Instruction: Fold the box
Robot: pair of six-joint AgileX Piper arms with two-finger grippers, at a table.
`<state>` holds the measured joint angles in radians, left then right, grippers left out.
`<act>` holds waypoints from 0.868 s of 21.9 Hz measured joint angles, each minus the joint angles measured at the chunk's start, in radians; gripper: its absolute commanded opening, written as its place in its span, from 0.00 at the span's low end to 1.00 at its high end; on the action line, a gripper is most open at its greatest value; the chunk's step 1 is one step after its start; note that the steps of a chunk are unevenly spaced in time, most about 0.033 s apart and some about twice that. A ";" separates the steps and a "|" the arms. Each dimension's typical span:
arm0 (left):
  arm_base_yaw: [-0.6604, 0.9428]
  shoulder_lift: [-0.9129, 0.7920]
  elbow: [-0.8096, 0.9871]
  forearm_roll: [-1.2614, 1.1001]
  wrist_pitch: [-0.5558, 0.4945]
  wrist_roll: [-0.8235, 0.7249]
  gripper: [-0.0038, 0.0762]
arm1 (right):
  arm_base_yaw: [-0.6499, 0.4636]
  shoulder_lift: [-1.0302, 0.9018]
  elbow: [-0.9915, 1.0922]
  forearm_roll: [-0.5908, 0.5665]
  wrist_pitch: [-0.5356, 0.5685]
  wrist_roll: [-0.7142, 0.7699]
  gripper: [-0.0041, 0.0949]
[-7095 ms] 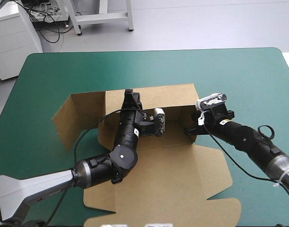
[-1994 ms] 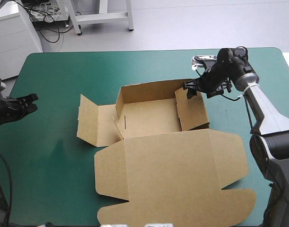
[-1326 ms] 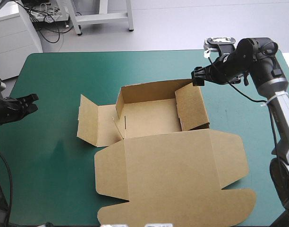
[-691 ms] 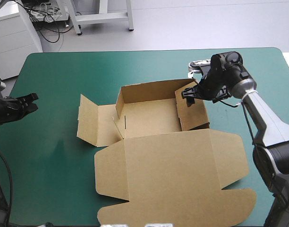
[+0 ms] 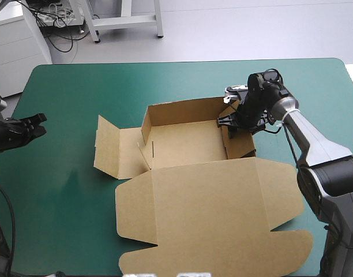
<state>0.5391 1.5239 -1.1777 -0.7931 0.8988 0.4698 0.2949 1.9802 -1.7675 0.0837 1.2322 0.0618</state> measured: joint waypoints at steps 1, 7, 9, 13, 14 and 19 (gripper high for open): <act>0.000 0.000 0.000 0.000 0.000 -0.007 0.01 | 0.000 0.000 0.000 0.001 0.000 0.003 0.14; 0.000 0.000 0.000 0.000 0.003 -0.012 0.01 | 0.000 0.000 0.000 -0.008 -0.003 0.003 0.04; 0.000 0.000 0.000 0.000 0.003 -0.014 0.01 | 0.000 -0.008 0.000 -0.008 -0.003 0.002 0.04; 0.000 0.000 0.000 0.006 0.003 -0.014 0.01 | -0.011 -0.107 0.000 -0.014 -0.002 -0.011 0.04; 0.000 0.000 0.000 0.007 0.003 -0.014 0.01 | -0.019 -0.138 0.000 -0.014 -0.001 -0.014 0.04; 0.000 0.000 0.000 0.015 0.004 -0.014 0.01 | -0.069 -0.426 0.000 -0.010 0.012 -0.051 0.04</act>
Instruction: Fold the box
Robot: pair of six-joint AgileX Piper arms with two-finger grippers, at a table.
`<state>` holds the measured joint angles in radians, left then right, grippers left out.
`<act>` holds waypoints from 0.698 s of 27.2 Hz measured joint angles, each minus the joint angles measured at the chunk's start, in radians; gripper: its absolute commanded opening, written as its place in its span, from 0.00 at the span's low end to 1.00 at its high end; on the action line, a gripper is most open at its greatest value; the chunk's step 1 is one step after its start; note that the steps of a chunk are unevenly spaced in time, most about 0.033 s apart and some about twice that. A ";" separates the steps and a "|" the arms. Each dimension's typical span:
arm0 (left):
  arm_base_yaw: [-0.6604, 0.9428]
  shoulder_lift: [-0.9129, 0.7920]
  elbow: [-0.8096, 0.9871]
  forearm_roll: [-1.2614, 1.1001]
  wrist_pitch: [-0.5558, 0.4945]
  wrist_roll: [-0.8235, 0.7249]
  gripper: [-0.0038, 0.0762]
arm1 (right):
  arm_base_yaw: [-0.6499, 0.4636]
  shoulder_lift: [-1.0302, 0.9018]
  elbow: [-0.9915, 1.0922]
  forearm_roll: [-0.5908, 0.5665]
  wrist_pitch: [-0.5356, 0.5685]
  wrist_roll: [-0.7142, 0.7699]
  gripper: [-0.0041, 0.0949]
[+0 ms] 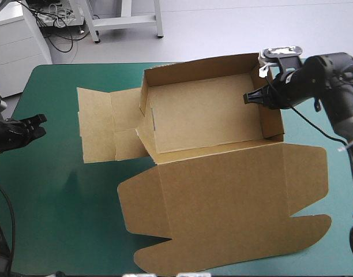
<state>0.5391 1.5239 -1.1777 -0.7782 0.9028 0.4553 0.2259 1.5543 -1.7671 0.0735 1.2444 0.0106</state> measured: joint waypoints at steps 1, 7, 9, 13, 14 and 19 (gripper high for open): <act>0.000 0.001 0.000 0.000 0.001 0.000 0.01 | 0.000 -0.062 0.000 0.002 0.001 -0.011 0.04; 0.000 0.017 0.000 0.005 0.044 0.016 0.01 | 0.000 -0.182 0.000 0.070 -0.042 -0.039 0.04; 0.000 0.019 0.000 0.007 0.059 0.021 0.01 | 0.000 -0.184 0.000 0.098 -0.060 -0.045 0.04; 0.000 0.018 0.000 0.008 0.086 0.038 0.09 | 0.000 -0.175 0.000 0.142 -0.064 -0.046 0.04; 0.000 0.018 0.000 0.008 0.091 0.044 0.14 | 0.000 -0.171 0.000 0.149 -0.061 -0.049 0.04; 0.000 0.018 0.000 -0.005 0.124 0.089 0.45 | 0.000 -0.151 0.000 0.158 -0.056 -0.059 0.04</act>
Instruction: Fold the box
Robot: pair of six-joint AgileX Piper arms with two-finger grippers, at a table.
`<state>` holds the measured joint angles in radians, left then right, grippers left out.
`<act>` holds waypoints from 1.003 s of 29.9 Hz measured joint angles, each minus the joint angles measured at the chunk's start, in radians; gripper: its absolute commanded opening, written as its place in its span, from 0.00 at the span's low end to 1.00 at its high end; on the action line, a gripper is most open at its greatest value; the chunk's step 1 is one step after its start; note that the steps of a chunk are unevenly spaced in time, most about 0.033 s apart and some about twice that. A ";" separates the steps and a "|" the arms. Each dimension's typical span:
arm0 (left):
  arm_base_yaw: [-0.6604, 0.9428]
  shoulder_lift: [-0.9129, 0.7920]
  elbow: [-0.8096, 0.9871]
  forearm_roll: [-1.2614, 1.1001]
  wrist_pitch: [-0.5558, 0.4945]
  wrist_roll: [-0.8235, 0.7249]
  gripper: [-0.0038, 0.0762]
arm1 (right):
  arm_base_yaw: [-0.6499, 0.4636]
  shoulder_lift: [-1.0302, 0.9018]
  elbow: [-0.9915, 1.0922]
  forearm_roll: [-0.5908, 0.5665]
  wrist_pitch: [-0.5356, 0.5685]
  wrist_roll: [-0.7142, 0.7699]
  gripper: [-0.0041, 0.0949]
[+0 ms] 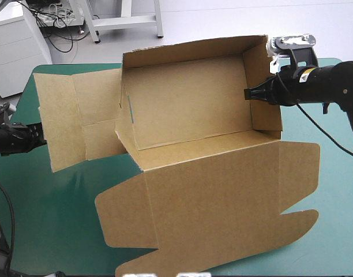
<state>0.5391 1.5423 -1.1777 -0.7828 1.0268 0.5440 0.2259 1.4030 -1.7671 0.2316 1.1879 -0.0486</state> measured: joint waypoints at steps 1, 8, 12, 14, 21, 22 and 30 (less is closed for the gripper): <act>0.000 0.000 0.000 -0.008 0.007 0.004 0.53 | 0.000 0.004 0.000 0.000 0.002 -0.001 0.04; -0.033 0.000 0.000 -0.037 0.056 0.007 0.70 | 0.000 0.034 0.000 0.001 0.020 -0.020 0.04; -0.120 0.000 0.000 -0.040 0.080 0.007 0.70 | 0.000 0.059 0.000 0.003 0.017 -0.020 0.04; -0.163 0.000 0.000 -0.046 0.084 0.007 0.70 | 0.000 0.070 0.000 0.003 0.010 -0.020 0.04; -0.288 0.000 0.000 -0.110 0.086 0.010 0.70 | 0.000 0.103 0.000 0.002 -0.028 -0.021 0.04; -0.298 0.000 -0.001 -0.116 0.086 0.010 0.70 | 0.000 0.109 0.000 0.001 -0.033 -0.021 0.04; -0.342 0.000 -0.001 -0.238 0.144 0.060 0.70 | 0.000 0.147 0.000 -0.008 -0.061 -0.023 0.04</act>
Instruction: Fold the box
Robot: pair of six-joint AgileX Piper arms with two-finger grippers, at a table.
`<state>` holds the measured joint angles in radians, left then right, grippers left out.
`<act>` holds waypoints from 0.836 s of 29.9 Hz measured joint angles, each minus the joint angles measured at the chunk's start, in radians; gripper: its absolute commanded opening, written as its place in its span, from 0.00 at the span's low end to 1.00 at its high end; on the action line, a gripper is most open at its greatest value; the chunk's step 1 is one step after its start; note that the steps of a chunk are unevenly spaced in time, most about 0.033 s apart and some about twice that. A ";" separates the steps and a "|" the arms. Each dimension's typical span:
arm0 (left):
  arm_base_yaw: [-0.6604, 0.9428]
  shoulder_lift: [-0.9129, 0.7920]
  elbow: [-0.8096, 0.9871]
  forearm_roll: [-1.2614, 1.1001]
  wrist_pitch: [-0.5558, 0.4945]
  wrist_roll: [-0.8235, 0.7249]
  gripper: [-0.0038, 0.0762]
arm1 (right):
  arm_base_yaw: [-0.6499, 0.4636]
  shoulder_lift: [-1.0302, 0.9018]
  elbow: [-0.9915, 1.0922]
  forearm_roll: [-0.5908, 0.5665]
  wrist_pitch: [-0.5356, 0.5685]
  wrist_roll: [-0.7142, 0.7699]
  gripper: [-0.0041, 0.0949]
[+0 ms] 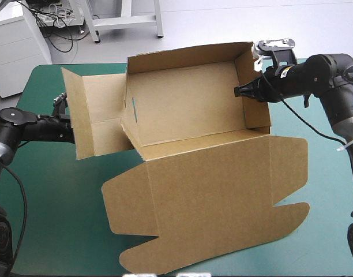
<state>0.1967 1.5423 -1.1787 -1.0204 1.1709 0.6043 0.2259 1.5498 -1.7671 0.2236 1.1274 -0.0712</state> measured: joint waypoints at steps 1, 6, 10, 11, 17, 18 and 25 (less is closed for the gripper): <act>0.000 0.000 0.000 -0.035 0.012 0.014 0.70 | 0.000 0.003 0.000 -0.008 -0.001 0.001 0.04; -0.008 -0.005 -0.009 -0.132 0.028 0.057 0.70 | 0.000 0.017 0.000 -0.041 -0.002 0.007 0.04; -0.025 -0.021 -0.010 -0.141 0.031 0.073 0.70 | 0.000 0.027 0.000 -0.046 -0.004 0.007 0.03; -0.032 -0.025 -0.010 -0.142 0.031 0.074 0.70 | 0.000 0.029 0.000 -0.046 -0.005 0.007 0.03; -0.067 -0.048 -0.020 -0.160 0.035 0.077 0.70 | 0.000 0.037 0.000 -0.072 -0.007 0.024 0.03; -0.067 -0.055 -0.026 -0.165 0.035 0.077 0.70 | 0.000 0.039 0.000 -0.080 -0.008 0.029 0.03; -0.068 -0.121 -0.060 -0.192 0.040 0.078 0.70 | 0.000 0.047 0.000 -0.113 -0.008 0.048 0.03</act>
<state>0.1286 1.4209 -1.2385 -1.2126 1.2104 0.6827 0.2259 1.5967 -1.7671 0.1107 1.1194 -0.0229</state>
